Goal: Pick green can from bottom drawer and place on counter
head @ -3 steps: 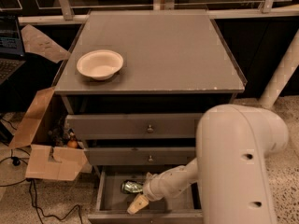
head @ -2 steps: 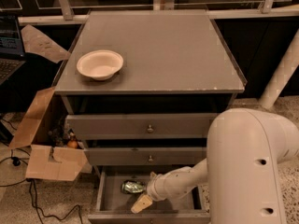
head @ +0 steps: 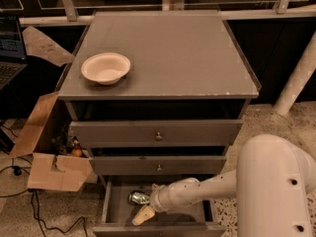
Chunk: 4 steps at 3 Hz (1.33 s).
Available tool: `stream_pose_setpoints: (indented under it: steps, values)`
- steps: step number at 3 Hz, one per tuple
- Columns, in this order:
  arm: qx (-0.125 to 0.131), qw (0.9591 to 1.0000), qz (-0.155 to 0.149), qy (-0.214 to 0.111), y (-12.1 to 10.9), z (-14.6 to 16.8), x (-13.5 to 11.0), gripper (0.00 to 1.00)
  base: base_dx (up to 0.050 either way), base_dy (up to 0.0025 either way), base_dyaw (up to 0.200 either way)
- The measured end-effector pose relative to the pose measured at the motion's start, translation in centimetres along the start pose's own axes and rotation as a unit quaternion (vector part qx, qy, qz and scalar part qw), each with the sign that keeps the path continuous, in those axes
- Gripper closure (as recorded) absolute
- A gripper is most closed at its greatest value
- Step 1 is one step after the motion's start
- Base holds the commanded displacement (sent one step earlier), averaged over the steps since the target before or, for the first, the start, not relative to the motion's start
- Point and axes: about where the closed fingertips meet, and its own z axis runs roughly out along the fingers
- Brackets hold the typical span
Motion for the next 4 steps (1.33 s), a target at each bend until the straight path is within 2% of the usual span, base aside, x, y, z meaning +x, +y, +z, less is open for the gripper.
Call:
stream_pose_setpoints:
  steps: [1,2,3,4]
  values:
    - [0.000,0.9996,0.008,-0.027,-3.8,2.0,-0.7,0.00,0.000,0.00000,0.000]
    - [0.003,0.9996,0.009,-0.028,-4.2,2.0,-0.9,0.00,0.000,0.00000,0.000]
    - [0.011,0.9993,0.024,-0.028,-4.2,2.5,0.2,0.00,0.000,0.00000,0.000]
    - [0.016,0.9991,0.030,-0.024,-4.8,4.3,0.8,0.00,0.000,0.00000,0.000]
